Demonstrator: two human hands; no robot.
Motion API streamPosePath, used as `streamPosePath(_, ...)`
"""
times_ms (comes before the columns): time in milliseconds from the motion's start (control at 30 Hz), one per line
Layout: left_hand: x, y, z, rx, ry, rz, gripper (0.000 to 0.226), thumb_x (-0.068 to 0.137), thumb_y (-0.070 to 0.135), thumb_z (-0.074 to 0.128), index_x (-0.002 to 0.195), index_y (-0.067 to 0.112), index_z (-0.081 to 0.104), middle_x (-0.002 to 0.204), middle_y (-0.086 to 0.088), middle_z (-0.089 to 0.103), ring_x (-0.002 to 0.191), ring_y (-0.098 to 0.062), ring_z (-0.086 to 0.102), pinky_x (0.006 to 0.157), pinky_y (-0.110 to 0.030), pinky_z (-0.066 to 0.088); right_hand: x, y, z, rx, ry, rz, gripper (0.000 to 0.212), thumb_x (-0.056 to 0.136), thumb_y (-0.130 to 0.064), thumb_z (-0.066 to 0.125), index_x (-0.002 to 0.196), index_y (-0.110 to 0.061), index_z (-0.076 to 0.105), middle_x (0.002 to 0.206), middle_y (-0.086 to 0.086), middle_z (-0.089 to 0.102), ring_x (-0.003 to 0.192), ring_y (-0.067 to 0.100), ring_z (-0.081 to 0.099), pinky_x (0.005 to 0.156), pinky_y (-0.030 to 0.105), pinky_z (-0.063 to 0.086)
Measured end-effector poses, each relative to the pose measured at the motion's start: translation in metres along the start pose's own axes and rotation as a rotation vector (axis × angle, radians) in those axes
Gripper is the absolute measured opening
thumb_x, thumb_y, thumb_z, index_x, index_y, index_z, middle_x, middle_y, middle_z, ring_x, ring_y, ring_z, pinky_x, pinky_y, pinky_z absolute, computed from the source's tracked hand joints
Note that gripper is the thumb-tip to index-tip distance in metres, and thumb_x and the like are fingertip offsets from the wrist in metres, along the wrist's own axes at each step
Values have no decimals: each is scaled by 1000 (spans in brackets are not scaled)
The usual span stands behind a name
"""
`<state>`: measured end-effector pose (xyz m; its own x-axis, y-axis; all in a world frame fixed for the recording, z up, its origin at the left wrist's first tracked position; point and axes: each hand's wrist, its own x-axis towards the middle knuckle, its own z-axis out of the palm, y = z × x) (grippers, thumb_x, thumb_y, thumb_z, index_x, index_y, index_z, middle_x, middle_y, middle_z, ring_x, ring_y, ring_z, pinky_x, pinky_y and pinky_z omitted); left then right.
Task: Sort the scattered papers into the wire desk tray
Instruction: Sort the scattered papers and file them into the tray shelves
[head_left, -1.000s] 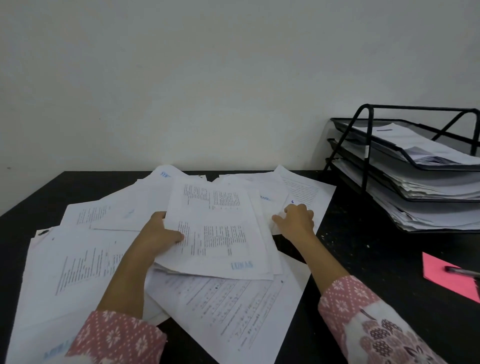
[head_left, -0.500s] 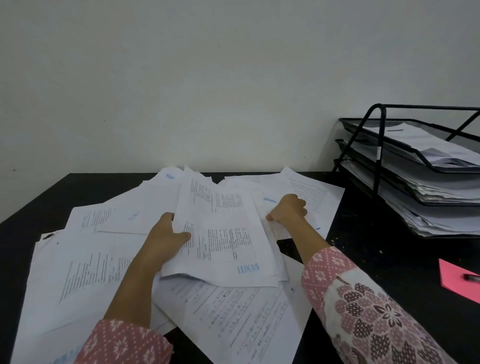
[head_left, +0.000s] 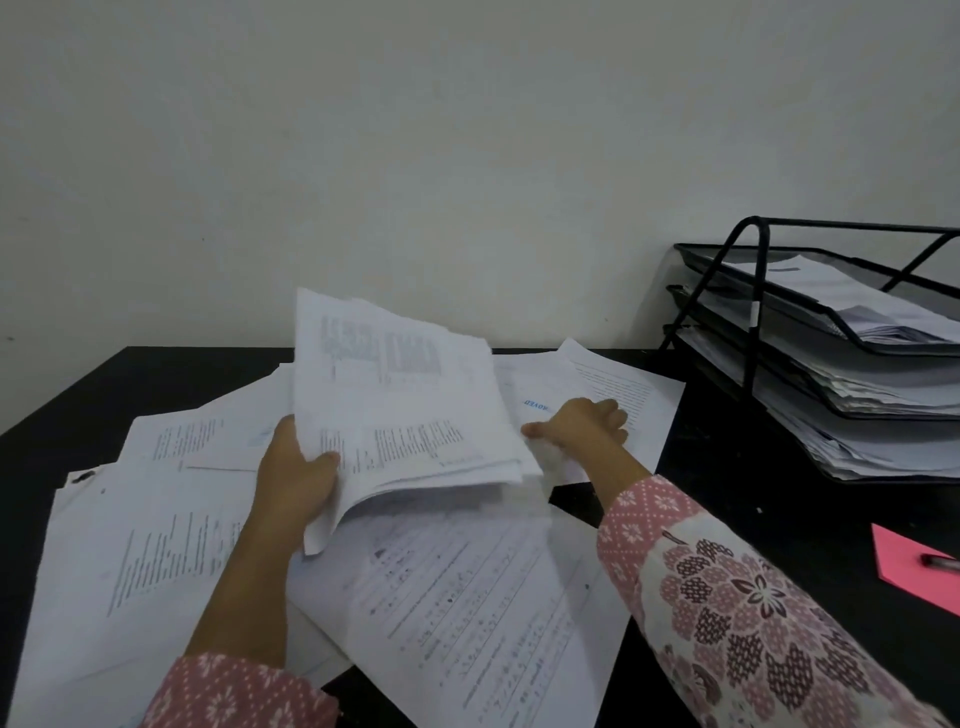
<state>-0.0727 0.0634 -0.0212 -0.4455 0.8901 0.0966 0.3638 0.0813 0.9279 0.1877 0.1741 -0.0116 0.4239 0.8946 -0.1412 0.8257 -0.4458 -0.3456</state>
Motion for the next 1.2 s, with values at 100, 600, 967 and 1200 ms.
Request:
streamPosePath(100,6,-6,-5,-113,81,-46,42,88,-1,52,129,4,45,120,-8,54,114,-26,50,88,-32,38,1,2,5,-26,1,2,86,68,-69,65,126,-9,44,137,14,25,128,31,24,105,40,24)
streamPosePath(600,8,-8,10,-229,76,-100,45,90,0,54,133,8,41,132,-10,50,120,-26,47,90,-31,36,16,-12,-12,53,-57,59,74,78,-39,73,133,-6,36,138,14,36,127,29,35,102,36,34)
streamPosePath(967,4,-2,16,-177,54,-84,42,92,4,53,132,8,40,132,-10,49,121,-27,46,88,-31,35,38,11,-24,526,193,-156,39,87,0,54,125,-1,46,126,18,53,112,29,53,82,27,42)
streamPosePath(1200,0,3,24,-136,15,-61,43,93,6,53,134,10,38,135,-9,48,124,-28,44,93,-33,36,42,33,-30,-99,-20,-34,105,61,-74,67,134,-3,38,134,18,37,124,31,37,94,36,36)
